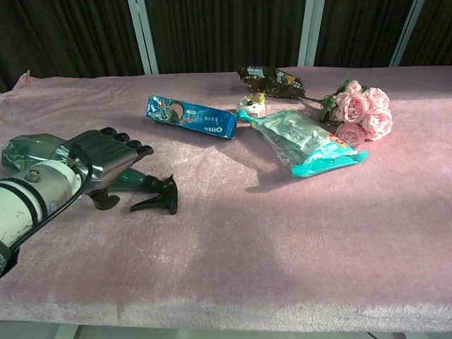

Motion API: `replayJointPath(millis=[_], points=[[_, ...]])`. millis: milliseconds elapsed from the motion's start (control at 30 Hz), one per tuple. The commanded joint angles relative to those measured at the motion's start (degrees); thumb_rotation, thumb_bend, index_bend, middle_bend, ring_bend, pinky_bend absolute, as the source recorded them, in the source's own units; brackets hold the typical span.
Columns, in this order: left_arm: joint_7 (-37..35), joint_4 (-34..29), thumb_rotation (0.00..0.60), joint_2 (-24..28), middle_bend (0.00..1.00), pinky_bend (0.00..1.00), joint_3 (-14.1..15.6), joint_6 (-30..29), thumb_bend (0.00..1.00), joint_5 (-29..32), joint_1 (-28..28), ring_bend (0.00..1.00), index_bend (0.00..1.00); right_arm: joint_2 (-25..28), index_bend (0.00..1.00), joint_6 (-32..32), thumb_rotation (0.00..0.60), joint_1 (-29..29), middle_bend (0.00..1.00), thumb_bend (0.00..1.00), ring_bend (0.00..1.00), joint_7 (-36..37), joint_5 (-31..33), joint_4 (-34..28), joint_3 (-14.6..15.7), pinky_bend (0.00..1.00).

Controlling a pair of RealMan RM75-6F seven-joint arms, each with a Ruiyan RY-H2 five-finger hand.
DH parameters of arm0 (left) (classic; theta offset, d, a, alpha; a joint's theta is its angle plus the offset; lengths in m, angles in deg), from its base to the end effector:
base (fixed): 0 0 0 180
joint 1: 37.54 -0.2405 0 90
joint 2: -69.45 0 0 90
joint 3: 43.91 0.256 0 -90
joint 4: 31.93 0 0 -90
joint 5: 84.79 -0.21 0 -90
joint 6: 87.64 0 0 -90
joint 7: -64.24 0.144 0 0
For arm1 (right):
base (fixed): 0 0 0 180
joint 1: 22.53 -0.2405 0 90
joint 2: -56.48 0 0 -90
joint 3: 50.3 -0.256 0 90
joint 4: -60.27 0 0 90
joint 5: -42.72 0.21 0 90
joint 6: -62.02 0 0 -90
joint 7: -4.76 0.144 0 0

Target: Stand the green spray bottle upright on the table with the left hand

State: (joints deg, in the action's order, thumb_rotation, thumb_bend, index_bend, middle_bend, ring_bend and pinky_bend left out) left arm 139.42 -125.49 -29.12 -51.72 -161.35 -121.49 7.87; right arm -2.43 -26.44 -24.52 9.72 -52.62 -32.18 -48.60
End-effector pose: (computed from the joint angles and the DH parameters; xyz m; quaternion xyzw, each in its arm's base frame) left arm -0.1351 0.3034 -0.0523 -0.7897 -0.2329 -0.1259 0.5534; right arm -0.3072 -0.1477 0.1750 0.6358 -0.3775 0.3936 0.5462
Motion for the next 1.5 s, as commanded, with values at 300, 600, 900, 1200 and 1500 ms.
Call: replayJointPath(millis=[300, 600, 900, 1200, 1500], points=[[0.4, 3.4, 0.6, -1.1, 0.08, 0.0, 1.5, 0.2, 0.37, 0.6, 1.5, 0.0, 0.07, 0.3, 0.0, -0.4, 0.6, 0.4, 0.0, 0.27, 0.0, 0.5, 0.2, 0.3, -0.1, 0.0], [-1.3, 9.7, 0.6, -2.7, 0.18, 0.0, 3.3, 2.4, 0.39, -1.4, 2.3, 0.06, 0.31, 0.6, 0.0, -1.4, 0.6, 0.8, 0.0, 0.27, 0.0, 0.9, -0.1, 0.3, -0.1, 0.0], [-1.5, 14.7, 0.6, -4.3, 0.5, 0.0, 4.6, 0.8, 0.44, -3.9, 1.7, 0.21, 0.64, 0.9, 0.0, -0.9, 0.6, 0.6, 0.0, 0.27, 0.0, 1.1, -0.7, 0.4, 0.2, 0.0], [-16.9, 10.5, 0.6, 0.7, 0.71, 0.0, 5.6, -5.6, 0.55, -18.9, -2.4, 0.36, 0.72, 0.8, 0.0, -0.3, 0.6, 0.4, 0.0, 0.27, 0.0, 0.6, -0.5, 0.1, 0.2, 0.0], [-57.7, -5.7, 0.6, 13.6, 0.72, 0.0, -2.5, -9.0, 0.53, -29.8, -10.0, 0.37, 0.72, 0.6, 0.0, 0.5, 0.6, 0.2, 0.0, 0.27, 0.0, -0.4, -0.2, -0.3, 0.2, 0.0]])
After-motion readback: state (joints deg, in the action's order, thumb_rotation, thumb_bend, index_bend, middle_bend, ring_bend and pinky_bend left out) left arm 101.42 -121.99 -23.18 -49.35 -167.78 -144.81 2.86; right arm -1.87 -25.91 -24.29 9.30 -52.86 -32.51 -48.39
